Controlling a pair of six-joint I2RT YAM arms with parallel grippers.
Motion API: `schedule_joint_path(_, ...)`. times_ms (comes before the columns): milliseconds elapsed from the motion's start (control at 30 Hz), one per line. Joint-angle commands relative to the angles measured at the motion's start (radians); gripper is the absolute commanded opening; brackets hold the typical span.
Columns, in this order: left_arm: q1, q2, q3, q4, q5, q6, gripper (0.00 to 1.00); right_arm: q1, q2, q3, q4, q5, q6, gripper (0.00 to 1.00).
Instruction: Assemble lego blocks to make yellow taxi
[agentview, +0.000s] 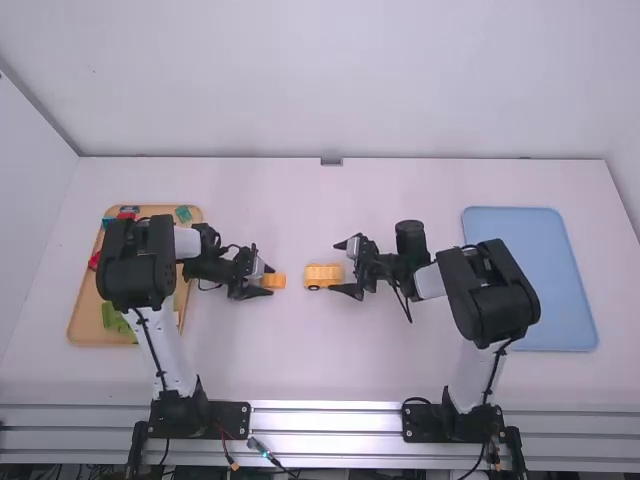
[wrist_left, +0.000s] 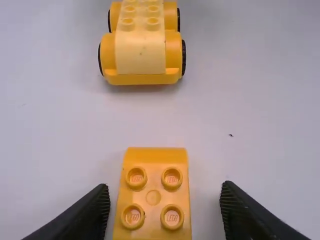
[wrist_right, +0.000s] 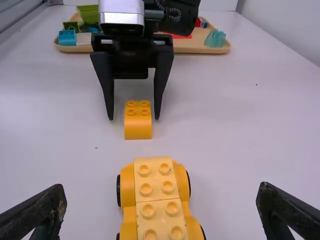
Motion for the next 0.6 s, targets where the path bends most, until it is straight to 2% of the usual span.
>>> schedule_joint_path(0,0.002,0.005,0.005,-0.007,0.031,0.023,0.51,0.001,0.010,0.018,-0.001,-0.012,0.003,0.99)
schedule_joint_path(133,-0.008,0.005,0.005,-0.007,0.006,0.023,0.42,0.001,0.010,0.018,-0.001,-0.009,0.003,0.99)
schedule_joint_path(167,-0.008,0.005,0.005,-0.005,0.005,0.022,0.38,0.001,0.010,0.018,-0.001,-0.010,0.003,0.99)
schedule_joint_path(200,-0.008,0.005,0.005,0.000,-0.002,0.022,0.31,0.001,0.010,0.018,-0.001,-0.010,0.004,0.99)
schedule_joint_path(300,-0.007,0.005,0.005,0.008,-0.013,0.022,0.21,0.001,0.010,0.018,-0.001,-0.010,0.003,0.99)
schedule_joint_path(433,-0.008,0.005,0.008,0.019,-0.009,0.019,0.27,0.001,0.010,0.016,-0.006,-0.009,0.004,0.99)
schedule_joint_path(567,-0.008,0.005,0.032,-0.018,-0.008,0.015,0.24,0.001,0.010,0.017,-0.008,-0.009,0.002,0.99)
